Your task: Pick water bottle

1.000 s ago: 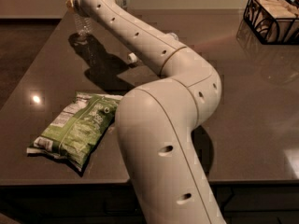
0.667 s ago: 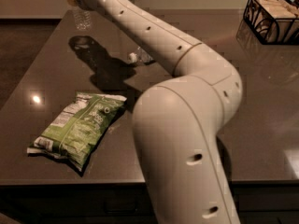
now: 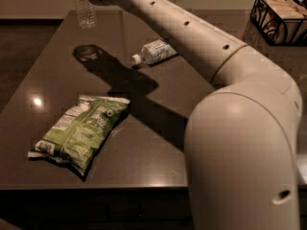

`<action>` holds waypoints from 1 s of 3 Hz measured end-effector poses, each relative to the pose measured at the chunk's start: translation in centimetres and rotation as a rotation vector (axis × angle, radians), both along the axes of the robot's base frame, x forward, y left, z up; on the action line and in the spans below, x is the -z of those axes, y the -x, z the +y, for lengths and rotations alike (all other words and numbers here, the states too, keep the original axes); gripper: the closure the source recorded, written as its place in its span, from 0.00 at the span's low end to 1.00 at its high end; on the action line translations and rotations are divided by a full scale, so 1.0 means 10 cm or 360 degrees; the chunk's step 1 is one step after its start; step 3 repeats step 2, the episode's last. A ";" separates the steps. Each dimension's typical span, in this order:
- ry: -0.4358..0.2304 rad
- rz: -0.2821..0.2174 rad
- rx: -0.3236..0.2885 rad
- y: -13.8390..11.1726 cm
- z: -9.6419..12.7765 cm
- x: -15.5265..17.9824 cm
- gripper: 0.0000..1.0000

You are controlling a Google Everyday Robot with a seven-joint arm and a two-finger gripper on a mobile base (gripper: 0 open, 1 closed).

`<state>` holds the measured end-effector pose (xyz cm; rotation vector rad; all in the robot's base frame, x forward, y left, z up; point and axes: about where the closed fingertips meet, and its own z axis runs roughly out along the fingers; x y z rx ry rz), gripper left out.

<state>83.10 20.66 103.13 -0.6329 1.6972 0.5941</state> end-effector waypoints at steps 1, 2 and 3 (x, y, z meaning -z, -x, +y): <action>-0.0032 0.0010 -0.0092 0.32 -0.24 -0.10 1.00; -0.0032 0.0011 -0.0092 0.32 -0.24 -0.10 1.00; -0.0032 0.0011 -0.0092 0.32 -0.24 -0.10 1.00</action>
Offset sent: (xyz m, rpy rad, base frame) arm -0.0218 -0.0140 0.0067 0.0094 0.0065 0.0384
